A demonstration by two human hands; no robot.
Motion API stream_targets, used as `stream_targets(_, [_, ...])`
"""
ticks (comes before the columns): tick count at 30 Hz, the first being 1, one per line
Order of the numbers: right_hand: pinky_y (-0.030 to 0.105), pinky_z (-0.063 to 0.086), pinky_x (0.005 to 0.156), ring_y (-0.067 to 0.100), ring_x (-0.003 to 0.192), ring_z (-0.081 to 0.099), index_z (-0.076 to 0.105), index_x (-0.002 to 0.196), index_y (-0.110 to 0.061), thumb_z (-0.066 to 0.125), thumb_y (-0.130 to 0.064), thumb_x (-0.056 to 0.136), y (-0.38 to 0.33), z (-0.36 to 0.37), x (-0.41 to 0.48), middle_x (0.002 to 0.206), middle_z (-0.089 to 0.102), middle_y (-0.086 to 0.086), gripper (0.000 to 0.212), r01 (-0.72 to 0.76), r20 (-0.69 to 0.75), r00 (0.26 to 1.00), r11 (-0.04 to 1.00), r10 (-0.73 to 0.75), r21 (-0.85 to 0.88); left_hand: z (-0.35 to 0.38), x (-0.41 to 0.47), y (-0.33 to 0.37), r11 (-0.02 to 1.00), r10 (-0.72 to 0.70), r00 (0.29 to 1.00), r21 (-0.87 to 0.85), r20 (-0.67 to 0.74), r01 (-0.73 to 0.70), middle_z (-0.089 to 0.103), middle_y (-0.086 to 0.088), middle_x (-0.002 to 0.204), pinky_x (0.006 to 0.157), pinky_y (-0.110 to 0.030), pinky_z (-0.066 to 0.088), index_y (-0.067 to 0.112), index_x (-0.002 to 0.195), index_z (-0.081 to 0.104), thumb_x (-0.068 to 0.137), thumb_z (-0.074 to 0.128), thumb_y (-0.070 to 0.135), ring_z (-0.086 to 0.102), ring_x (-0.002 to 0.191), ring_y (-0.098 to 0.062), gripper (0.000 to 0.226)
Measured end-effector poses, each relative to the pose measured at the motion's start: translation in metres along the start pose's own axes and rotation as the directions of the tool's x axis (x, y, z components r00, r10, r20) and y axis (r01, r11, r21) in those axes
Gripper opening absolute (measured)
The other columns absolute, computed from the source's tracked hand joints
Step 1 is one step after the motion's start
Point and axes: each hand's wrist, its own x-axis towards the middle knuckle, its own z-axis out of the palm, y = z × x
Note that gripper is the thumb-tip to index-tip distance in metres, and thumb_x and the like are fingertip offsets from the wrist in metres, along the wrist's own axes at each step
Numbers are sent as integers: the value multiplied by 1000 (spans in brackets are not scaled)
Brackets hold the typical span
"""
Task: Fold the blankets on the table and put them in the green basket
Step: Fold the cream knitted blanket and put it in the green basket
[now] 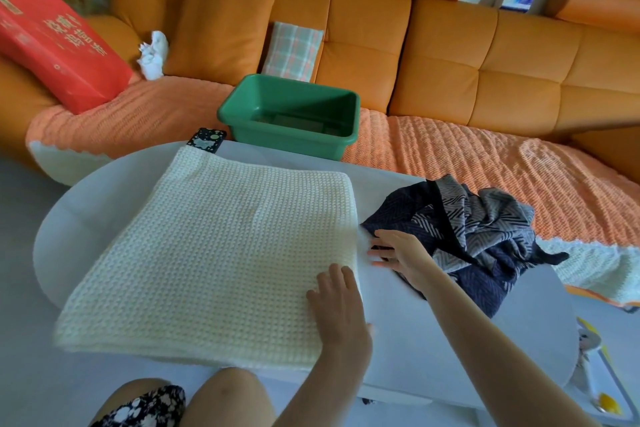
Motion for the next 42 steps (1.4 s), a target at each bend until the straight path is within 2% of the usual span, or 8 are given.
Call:
stream_targets(6, [38,56,69,21,73,62,58,97,-4,62,-35,89,-36,35,24,87,63,8,32,-105,-37,994,987,101,-122,7,0,-19,984,-40,995,-177,-93,23,55,-9,83,51,-35,46,11,86,63,21,90,34,54,69,-25,74])
stream_targets(10, [27,49,55,17,65,58,57,98,0,74,-26,80,-46,63,33,73,57,6,37,-123,-75,991,985,115,-120,-16,5,-47,913,-120,992,-396,-31,98,53,3,97,79,-33,46,13,114,52,73,64,25,56,98,-24,45])
stream_targets(15, [25,40,56,17,62,50,66,92,0,68,-13,79,-77,109,35,78,55,8,18,115,-88,988,986,-126,-120,-53,4,-116,474,-199,970,-853,138,218,67,5,91,71,-25,49,23,105,63,78,60,23,64,83,-13,27])
stream_targets(23, [29,19,54,17,57,27,40,56,-8,61,-17,73,-128,263,25,58,28,6,29,418,23,907,895,-420,-155,-96,-9,-232,62,-369,919,-982,141,176,72,-3,75,64,-27,48,16,86,72,81,63,10,66,70,-15,12])
stream_targets(26, [25,27,51,16,51,38,52,57,-17,57,-26,79,-133,329,21,52,40,-4,24,476,39,877,852,-479,-219,-103,-11,-285,76,-467,880,-988,86,137,72,-1,74,64,-27,48,15,89,71,76,68,14,65,68,-12,14])
stream_targets(30, [32,44,86,22,103,58,55,124,-13,46,-38,93,-98,394,23,112,62,6,41,523,251,851,696,-462,-492,-84,-16,-339,374,-629,775,-896,-54,241,69,8,76,65,-26,43,23,94,67,74,63,23,63,80,-17,21])
stream_targets(34, [40,14,115,24,144,13,25,145,-2,24,-41,100,-40,408,26,153,22,13,59,598,516,799,315,-308,-737,-46,-14,-357,564,-660,744,-723,-104,399,65,-12,104,77,-32,41,9,111,63,86,57,12,59,97,-29,26])
stream_targets(42, [44,4,116,24,146,0,16,150,-14,26,-45,100,-79,370,31,158,6,7,60,596,486,766,184,-420,-782,-45,-7,-356,632,-623,767,-676,-152,379,65,-3,103,80,-34,43,18,113,62,87,50,48,56,101,-25,41])
